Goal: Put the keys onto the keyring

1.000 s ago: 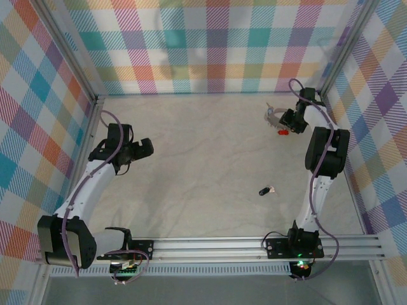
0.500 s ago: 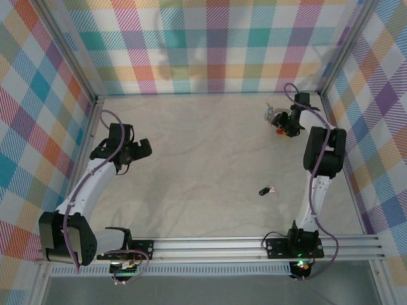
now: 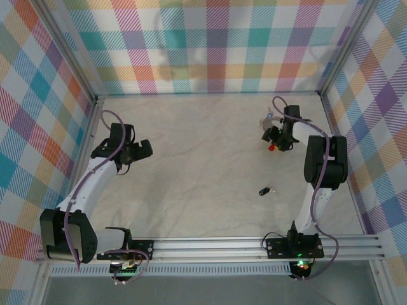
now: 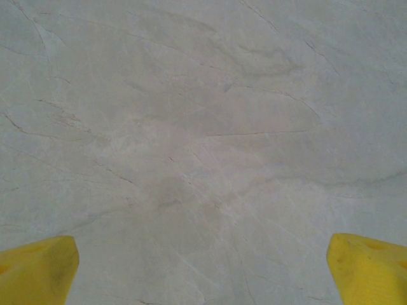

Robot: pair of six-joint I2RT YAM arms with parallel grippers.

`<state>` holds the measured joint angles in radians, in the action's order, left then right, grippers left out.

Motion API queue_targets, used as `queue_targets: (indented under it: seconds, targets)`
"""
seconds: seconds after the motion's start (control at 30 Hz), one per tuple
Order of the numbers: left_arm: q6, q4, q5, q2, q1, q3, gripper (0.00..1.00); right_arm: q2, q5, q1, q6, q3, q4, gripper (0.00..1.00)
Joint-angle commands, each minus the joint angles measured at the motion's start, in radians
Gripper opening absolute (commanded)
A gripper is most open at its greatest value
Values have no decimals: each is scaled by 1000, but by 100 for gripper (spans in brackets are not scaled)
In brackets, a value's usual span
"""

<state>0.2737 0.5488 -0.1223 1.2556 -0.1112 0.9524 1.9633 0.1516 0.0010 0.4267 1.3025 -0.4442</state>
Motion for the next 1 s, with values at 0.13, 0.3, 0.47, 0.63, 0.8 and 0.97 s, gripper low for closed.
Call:
queue_targets:
  seconds: [0.13, 0.3, 0.47, 0.63, 0.8, 0.97]
  targets:
    - [9, 14, 13, -32, -7, 19, 100, -137, 34, 95, 12, -195, -24, 60]
    - [3, 20, 12, -30, -8, 17, 100, -215, 17, 101, 28, -306, -13, 61]
    - [-6, 17, 19, -26, -7, 16, 100, -280, 59, 102, 22, -327, -32, 64]
    - [-4, 22, 49, -17, -10, 18, 100, -360, 45, 71, 98, -311, -16, 66]
    - [16, 37, 98, -1, -12, 31, 100, -387, -33, 54, 211, -233, -74, 42]
    - [58, 22, 123, -5, -17, 23, 100, -404, -84, 45, 353, -227, -32, 35]
